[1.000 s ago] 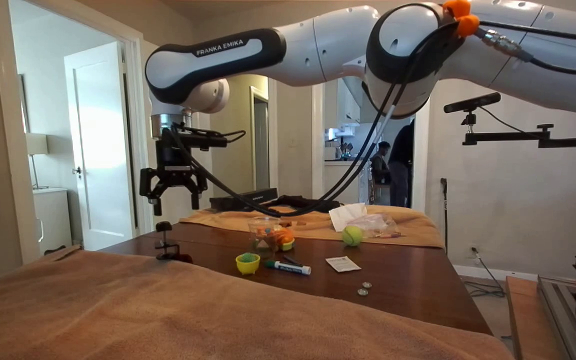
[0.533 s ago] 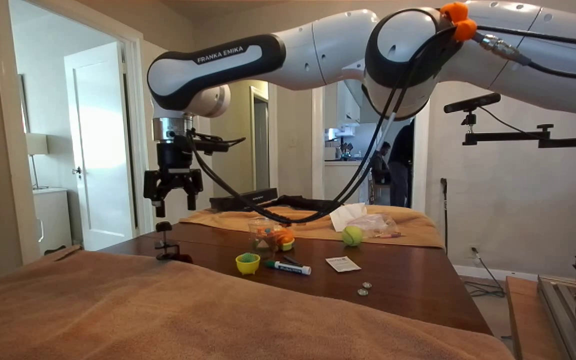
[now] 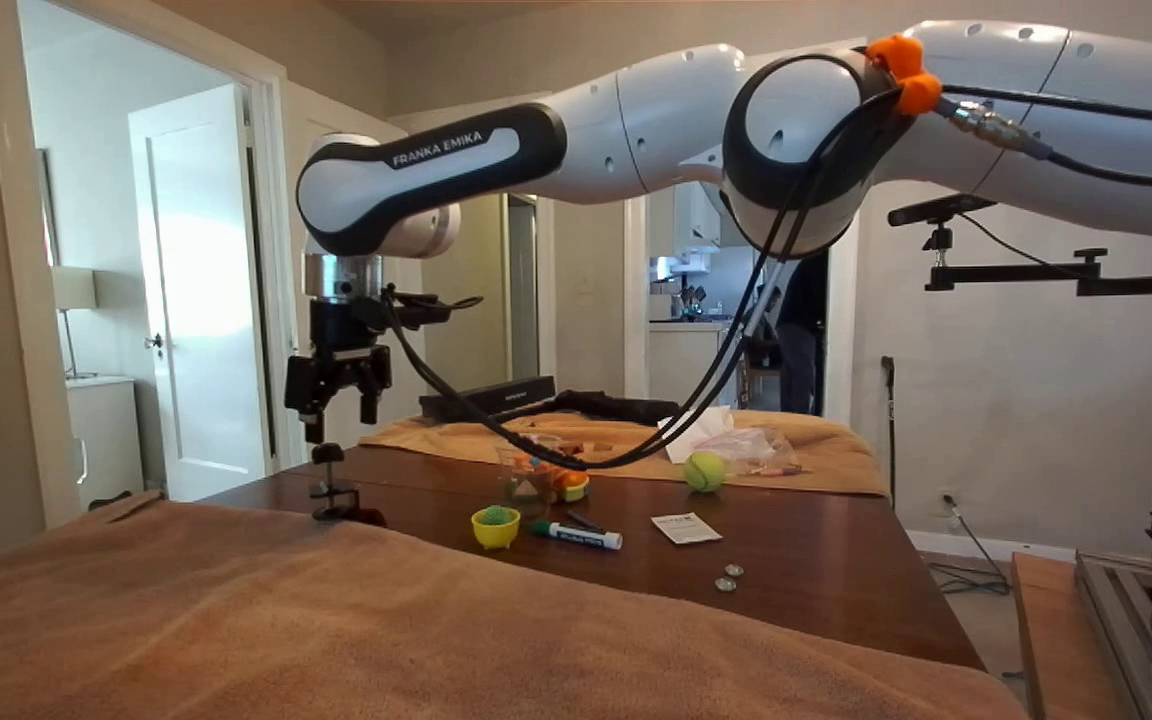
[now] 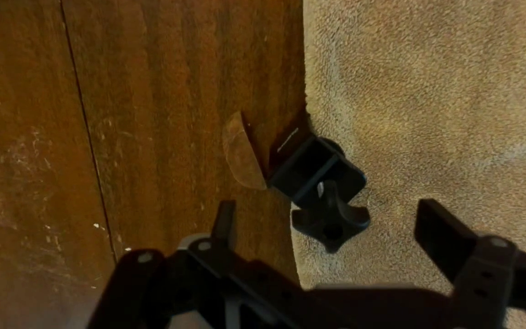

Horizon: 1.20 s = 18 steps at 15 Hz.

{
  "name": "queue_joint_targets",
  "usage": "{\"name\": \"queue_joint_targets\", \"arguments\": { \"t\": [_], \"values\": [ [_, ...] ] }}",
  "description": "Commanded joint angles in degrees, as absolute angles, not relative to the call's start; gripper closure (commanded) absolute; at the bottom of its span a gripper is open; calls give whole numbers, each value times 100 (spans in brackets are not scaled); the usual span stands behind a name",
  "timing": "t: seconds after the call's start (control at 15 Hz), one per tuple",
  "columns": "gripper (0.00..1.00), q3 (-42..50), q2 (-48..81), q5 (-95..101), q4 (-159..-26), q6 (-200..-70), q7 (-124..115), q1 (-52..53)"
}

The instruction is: Rotate the black clamp.

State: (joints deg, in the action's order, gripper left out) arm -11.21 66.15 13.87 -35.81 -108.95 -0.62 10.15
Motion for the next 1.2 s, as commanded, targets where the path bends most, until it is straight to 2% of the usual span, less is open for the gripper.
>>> {"name": "queue_joint_targets", "arguments": {
  "t": [0.0,0.53,0.6,0.67,0.73,0.8,1.13],
  "values": [
    [0,-1090,6900,1442,-3175,-11041,99,1089],
    [0,-1116,7016,1404,-3090,-11027,141,1124],
    [3,-1116,7028,1402,-3075,-11015,148,1129],
    [11,-1118,7046,1396,-3050,-11010,153,1132],
    [27,-1117,7059,1394,-3040,-11003,153,1133],
    [31,-1113,7067,1396,-3033,-11002,155,1133],
    [67,-1105,7081,1398,-2993,-11003,159,1121]
  ]
}}
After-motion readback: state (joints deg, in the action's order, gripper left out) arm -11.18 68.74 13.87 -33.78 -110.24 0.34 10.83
